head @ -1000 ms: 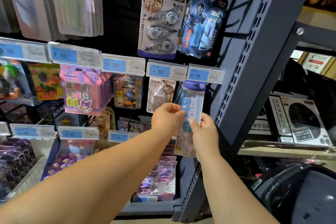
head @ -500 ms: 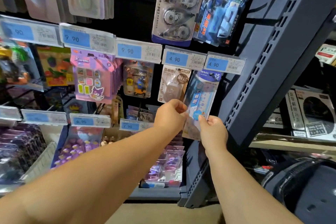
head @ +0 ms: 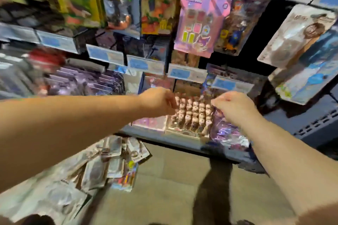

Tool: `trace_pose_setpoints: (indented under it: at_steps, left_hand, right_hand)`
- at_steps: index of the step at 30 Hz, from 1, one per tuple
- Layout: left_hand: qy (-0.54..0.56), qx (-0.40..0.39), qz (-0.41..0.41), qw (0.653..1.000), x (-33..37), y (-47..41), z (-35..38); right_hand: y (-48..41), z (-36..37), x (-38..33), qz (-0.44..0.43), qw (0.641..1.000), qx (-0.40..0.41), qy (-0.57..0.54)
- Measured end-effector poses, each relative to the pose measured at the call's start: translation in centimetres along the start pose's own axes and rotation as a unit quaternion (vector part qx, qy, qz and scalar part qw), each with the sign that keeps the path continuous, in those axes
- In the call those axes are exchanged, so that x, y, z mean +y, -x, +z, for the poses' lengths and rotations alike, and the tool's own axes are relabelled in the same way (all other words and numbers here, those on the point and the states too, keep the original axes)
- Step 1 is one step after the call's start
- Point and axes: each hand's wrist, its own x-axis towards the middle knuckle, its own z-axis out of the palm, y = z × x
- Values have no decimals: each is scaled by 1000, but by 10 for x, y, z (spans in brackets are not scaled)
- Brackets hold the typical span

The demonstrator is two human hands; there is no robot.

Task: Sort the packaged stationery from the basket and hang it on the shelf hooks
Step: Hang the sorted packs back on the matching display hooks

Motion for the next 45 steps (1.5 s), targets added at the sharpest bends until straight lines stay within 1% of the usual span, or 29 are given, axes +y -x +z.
trace_pose_setpoints:
  at_steps: [3, 6, 8, 10, 14, 18, 20, 22, 25, 28, 30, 32, 34, 35, 41, 43, 45]
  left_hand:
    - [-61, -52, -50, 996, -66, 33, -12]
    - [-88, -94, -101, 987, -130, 67, -25]
    - [-87, -100, -128, 983, -171, 90, -30]
    - [-75, -95, -153, 981, -207, 110, -27]
    - [-18, -99, -205, 974, -268, 141, 4]
    - [53, -112, -255, 959, -318, 165, 52]
    - [84, -119, -272, 951, -336, 172, 74]
    - [83, -130, -292, 944, -348, 177, 89]
    - [70, -148, -311, 936, -365, 180, 102]
    - [79, -147, -322, 932, -376, 172, 106]
    - [71, -145, -319, 934, -382, 164, 108]
    - [66, -147, -317, 935, -390, 158, 110]
    - [59, -155, -318, 934, -398, 155, 114]
    - [55, -160, -319, 933, -402, 154, 116]
    - [72, -184, -319, 927, -414, 145, 129]
    - [78, -190, -311, 928, -421, 142, 133]
    - [93, -193, -309, 927, -425, 138, 135]
  right_hand:
    - [8, 65, -22, -20, 988, -135, 72]
    - [17, 126, -33, -34, 968, -228, 99]
    - [21, 165, -39, -46, 956, -264, 122]
    - [24, 201, -45, -36, 945, -298, 128]
    - [25, 268, -54, -11, 933, -333, 138]
    - [22, 335, -41, -7, 926, -330, 184]
    - [18, 357, -36, -2, 930, -321, 182]
    - [14, 374, -34, 13, 931, -321, 173]
    - [9, 390, -37, 40, 922, -335, 192]
    - [-1, 400, -43, 85, 933, -305, 171]
    - [-10, 411, -36, 147, 936, -292, 130]
    - [-20, 430, -17, 241, 929, -276, 52]
    - [-9, 433, -30, 336, 901, -270, -40]
    - [-4, 434, -40, 361, 888, -274, -75]
    - [2, 454, -45, 428, 852, -238, -185]
    - [5, 454, -46, 435, 840, -232, -229]
    - [8, 448, -47, 425, 836, -219, -269]
